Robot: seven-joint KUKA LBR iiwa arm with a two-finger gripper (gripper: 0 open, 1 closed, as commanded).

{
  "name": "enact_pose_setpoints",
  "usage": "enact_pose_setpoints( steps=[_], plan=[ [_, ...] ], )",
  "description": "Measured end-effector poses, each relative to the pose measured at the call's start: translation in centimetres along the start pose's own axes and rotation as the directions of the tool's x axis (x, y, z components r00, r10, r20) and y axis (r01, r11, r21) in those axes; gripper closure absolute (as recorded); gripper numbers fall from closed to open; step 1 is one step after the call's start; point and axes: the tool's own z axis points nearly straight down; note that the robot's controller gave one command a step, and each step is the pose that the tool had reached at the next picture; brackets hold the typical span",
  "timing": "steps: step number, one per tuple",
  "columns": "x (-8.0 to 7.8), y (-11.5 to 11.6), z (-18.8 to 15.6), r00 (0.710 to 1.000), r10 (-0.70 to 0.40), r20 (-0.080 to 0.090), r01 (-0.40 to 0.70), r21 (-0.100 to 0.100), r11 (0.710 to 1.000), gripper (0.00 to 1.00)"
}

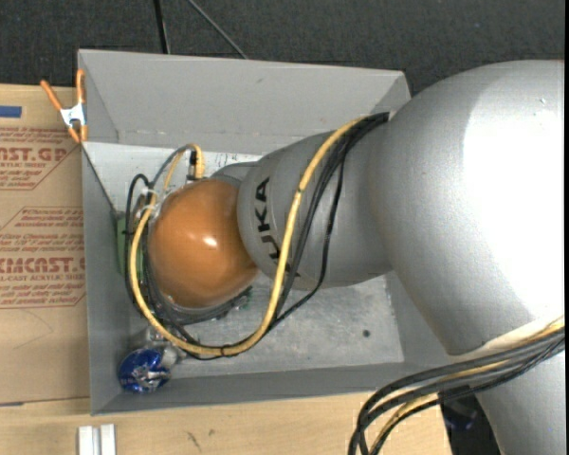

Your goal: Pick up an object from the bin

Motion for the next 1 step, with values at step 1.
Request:
enact_pose_setpoints(
  steps=[1],
  plan=[
    [-0.14,-0.83,-17.60,0.996,0.087,0.002,-0.087,0.005,0.996,1.00]
  ],
)
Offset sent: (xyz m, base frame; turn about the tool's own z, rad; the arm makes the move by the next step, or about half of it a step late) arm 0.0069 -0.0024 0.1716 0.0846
